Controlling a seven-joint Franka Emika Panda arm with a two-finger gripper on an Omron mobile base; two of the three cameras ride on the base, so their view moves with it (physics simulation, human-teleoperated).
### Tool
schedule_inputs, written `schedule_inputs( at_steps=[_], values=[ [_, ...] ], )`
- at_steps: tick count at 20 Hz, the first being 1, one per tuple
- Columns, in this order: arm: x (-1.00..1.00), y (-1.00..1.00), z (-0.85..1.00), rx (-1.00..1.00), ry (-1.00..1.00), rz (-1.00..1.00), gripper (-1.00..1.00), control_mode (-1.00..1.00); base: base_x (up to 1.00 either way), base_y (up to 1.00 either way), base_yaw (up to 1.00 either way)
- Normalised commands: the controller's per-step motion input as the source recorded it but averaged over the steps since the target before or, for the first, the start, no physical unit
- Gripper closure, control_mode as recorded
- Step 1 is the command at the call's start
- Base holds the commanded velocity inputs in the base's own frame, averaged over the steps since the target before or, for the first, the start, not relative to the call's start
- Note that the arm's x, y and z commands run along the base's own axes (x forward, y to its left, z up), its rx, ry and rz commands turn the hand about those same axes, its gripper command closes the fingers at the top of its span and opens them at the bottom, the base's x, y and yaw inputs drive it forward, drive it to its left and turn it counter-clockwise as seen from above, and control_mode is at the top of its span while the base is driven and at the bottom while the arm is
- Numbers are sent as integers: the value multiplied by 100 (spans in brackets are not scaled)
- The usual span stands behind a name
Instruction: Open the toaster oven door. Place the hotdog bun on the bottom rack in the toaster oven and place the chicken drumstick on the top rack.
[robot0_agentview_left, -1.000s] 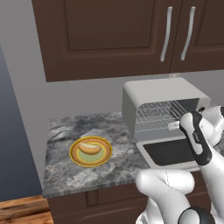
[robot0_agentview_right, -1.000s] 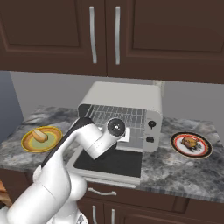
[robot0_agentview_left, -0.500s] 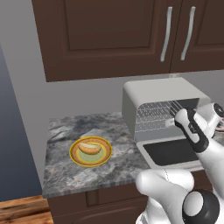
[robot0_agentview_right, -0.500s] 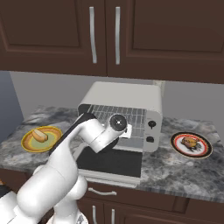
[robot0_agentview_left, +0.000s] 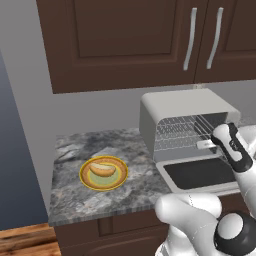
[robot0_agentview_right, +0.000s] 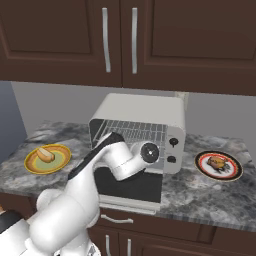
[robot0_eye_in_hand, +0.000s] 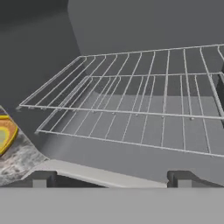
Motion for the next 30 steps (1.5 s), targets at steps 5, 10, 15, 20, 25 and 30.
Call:
schedule_inputs(
  at_steps=[5,10,15,20,25,30],
  values=[
    [-4,-1,-15,6,-17,12,-100,-100,0,0,0],
    [0,7,-12,9,-24,8,-100,-100,0,0,0],
    [0,0,-3,6,-21,3,-100,-100,0,0,0],
    [0,0,0,0,-3,0,-100,-100,0,0,0],
    [12,1,0,0,0,0,-100,-100,0,0,0],
    [24,0,-1,0,0,0,-100,-100,0,0,0]
  ],
)
